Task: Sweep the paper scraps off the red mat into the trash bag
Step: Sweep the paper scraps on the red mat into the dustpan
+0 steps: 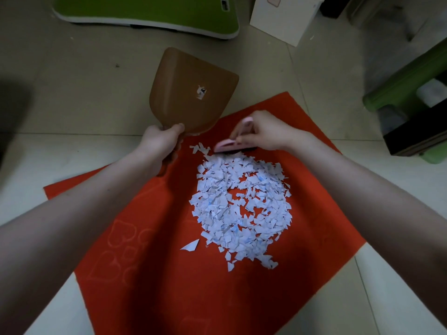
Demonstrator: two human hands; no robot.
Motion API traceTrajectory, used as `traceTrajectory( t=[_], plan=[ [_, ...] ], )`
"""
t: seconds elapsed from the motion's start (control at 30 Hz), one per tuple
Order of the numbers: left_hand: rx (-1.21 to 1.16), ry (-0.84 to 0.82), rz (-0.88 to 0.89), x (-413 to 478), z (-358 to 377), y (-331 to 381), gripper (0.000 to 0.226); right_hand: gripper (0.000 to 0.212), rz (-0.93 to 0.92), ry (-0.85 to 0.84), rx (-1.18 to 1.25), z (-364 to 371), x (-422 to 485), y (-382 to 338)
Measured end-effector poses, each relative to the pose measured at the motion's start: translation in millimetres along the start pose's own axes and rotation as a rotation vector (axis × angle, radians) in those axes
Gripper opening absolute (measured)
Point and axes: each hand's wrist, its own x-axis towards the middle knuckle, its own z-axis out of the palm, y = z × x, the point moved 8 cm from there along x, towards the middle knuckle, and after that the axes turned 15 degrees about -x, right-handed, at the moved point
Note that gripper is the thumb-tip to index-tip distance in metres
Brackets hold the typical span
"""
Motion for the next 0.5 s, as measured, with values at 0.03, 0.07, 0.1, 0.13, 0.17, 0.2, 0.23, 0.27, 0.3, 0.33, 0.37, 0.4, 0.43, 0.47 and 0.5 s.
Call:
traceTrajectory(
  t=[0.03,0.07,0.1,0.13,0.17,0.2,0.23,0.27,0.3,0.33,0.37,0.4,0.43,0.47,0.5],
  plan=[
    [0.001,-0.003,0.003,0,1,0,0.030,0.012,-0.012,-0.044,-0.003,-3,-10,-2],
    [0.003,-0.006,0.007,-1,2,0,0.031,0.012,-0.015,-0.076,0.012,-8,-20,-1],
    [0.006,-0.011,0.009,-1,3,1,0.031,0.012,-0.017,-0.085,0.037,-14,-28,1],
    [0.010,-0.017,0.009,-2,4,1,0.031,0.013,-0.016,-0.076,0.064,-22,-33,3],
    [0.015,-0.024,0.007,-2,5,0,0.030,0.014,-0.012,-0.057,0.086,-30,-37,7],
    [0.018,-0.031,0.004,-3,6,0,0.030,0.015,-0.005,-0.038,0.106,-35,-38,11],
    [0.017,-0.036,0.004,-3,7,1,0.030,0.015,0.005,-0.020,0.132,-39,-36,15],
    [0.016,-0.037,0.006,-4,7,2,0.030,0.016,0.014,0.006,0.158,-41,-34,16],
    [0.017,-0.036,0.011,-4,6,4,0.031,0.016,0.024,0.049,0.172,-42,-30,16],
    [0.019,-0.034,0.018,-4,5,6,0.031,0.016,0.033,0.104,0.180,-41,-25,14],
    [0.018,-0.030,0.026,-3,3,8,0.031,0.014,0.044,0.152,0.178,-38,-20,11],
    [0.014,-0.025,0.034,-3,1,10,0.031,0.012,0.051,0.188,0.171,-34,-15,6],
    [0.011,-0.021,0.039,-3,-2,11,0.030,0.011,0.061,0.210,0.163,-28,-8,2],
    [0.010,-0.016,0.043,-2,-4,12,0.027,0.012,0.069,0.221,0.159,-22,-2,-3],
    [0.012,-0.011,0.045,-1,-7,12,0.025,0.013,0.072,0.225,0.159,-16,4,-8]
  ],
)
